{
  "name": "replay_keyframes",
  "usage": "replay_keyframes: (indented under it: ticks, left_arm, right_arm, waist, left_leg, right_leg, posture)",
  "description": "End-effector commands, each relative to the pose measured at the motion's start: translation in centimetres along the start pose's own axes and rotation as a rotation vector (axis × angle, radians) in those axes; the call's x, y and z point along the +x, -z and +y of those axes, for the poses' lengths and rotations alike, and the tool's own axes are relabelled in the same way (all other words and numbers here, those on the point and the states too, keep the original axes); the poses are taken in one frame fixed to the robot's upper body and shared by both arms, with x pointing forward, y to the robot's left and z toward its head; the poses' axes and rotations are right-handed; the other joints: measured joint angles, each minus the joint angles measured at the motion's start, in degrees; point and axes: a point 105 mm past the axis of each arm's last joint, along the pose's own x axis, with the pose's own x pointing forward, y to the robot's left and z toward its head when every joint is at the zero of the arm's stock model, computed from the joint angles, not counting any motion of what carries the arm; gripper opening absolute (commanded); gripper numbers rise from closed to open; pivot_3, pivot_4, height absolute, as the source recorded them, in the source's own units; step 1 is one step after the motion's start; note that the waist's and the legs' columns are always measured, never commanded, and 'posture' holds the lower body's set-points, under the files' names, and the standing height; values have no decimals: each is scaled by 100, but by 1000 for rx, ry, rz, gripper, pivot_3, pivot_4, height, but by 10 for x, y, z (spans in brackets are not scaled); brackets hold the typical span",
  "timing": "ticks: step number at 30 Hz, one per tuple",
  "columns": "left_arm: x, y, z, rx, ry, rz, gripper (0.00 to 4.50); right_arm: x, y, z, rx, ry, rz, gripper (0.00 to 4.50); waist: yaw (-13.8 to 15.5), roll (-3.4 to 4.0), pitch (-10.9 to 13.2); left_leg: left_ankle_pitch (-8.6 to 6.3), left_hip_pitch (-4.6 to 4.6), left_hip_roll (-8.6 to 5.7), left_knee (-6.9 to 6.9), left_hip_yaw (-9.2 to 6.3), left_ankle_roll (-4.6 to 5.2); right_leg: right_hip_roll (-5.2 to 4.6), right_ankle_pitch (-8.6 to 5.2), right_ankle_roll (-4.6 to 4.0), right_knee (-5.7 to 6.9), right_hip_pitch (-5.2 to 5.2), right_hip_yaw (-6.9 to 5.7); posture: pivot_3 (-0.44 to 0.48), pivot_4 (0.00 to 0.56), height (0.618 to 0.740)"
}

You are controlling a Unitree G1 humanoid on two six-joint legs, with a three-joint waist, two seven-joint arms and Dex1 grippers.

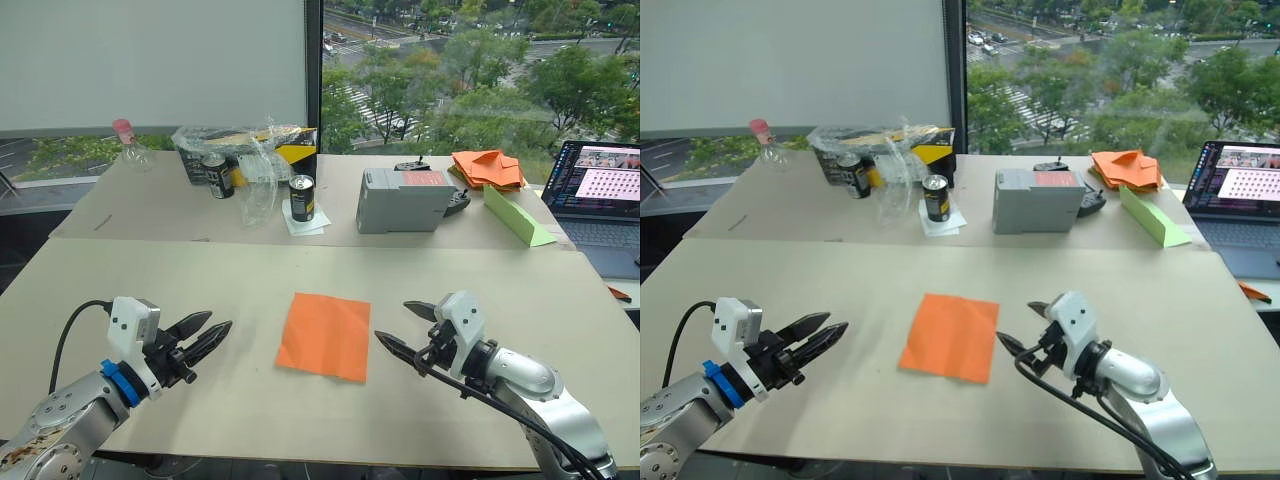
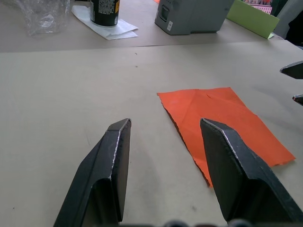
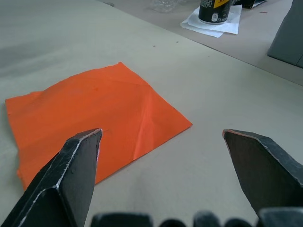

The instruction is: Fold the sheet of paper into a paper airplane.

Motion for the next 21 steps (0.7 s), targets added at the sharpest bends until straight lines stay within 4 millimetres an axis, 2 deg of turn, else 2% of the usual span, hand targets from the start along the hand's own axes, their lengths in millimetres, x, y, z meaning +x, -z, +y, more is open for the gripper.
replay_keyframes:
  ticks: [1,9,16,19,21]
  left_arm:
    - [1,-10,3,74,-17,-17,2477]
    - [19,-12,-7,-33,63,-4,2477]
    - [41,-15,-3,-90,42,-15,2477]
    - [53,-14,-2,-121,27,-22,2528]
    - [61,-12,-3,-142,23,-17,2528]
  right_arm:
    - [-4,-14,-1,-30,9,-44,4500]
    - [11,-25,-10,42,68,-84,4500]
    - [22,-33,-15,94,105,-124,4500]
    - [27,-37,-17,101,119,-142,3668]
    - [29,-38,-18,116,127,-155,2945]
  waist:
    - [0,0,0]
    - [-13,0,0]
    - [-11,0,0]
    - [-12,0,0]
    - [-13,0,0]
  left_leg:
    - [0,0,0,0,0,0]
    - [0,0,0,0,-1,0]
    - [0,0,-1,1,-2,0]
    - [0,0,-1,2,-3,-1]
    - [1,0,-1,2,-3,-1]
  right_leg:
    - [0,0,0,0,0,0]
    - [0,0,0,2,0,-1]
    - [0,0,0,5,-1,-1]
    - [0,0,0,9,-1,-2]
    - [0,0,0,9,-1,-2]
  posture:
    - [0,150,740]
    - [0,150,740]
    - [0,150,740]
    - [0,150,740]
    - [0,150,740]
